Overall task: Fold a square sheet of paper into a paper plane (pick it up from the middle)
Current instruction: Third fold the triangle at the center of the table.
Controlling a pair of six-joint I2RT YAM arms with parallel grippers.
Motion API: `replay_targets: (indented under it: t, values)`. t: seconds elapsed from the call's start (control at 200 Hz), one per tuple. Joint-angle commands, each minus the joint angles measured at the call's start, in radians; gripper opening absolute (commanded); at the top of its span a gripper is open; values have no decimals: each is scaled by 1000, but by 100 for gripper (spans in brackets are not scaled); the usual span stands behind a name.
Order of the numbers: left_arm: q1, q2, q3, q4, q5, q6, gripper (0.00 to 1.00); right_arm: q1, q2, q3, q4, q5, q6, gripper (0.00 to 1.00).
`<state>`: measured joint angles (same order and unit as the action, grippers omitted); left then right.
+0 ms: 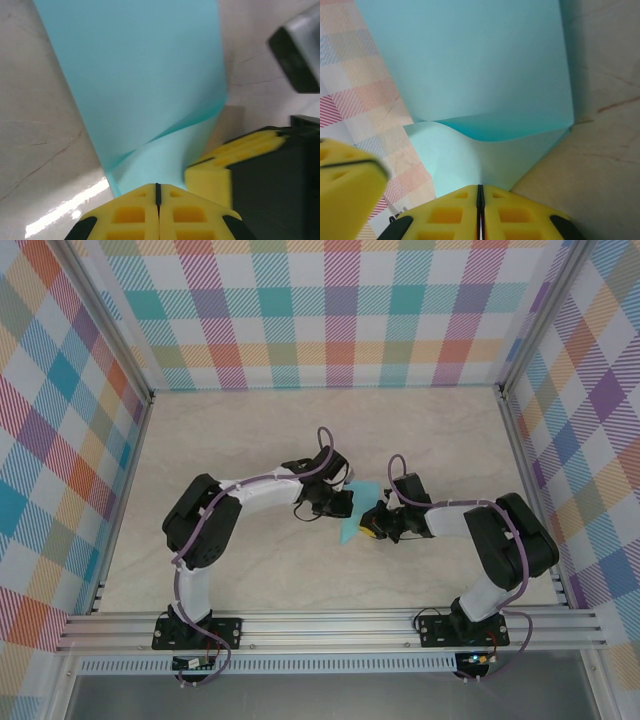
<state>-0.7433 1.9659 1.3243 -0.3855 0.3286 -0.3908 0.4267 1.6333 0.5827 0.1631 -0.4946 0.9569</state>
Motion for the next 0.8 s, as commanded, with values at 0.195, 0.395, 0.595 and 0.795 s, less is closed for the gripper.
replay_targets:
  t: [0.195,0.395,0.595,0.795]
  values:
    - [34,94,15,10,-20,-31,2,6,-45,11,-19,19,-9,12]
    - [35,91,-12,-4,-44,-25,1,42,-121,9,-29,20,-4,15]
    - [36,87,-18,2,-33,-27,1,146,-117,6,-1,88,55,12]
    - [36,94,-7,-8,-15,-31,1,216,-89,-27,86,111,94,10]
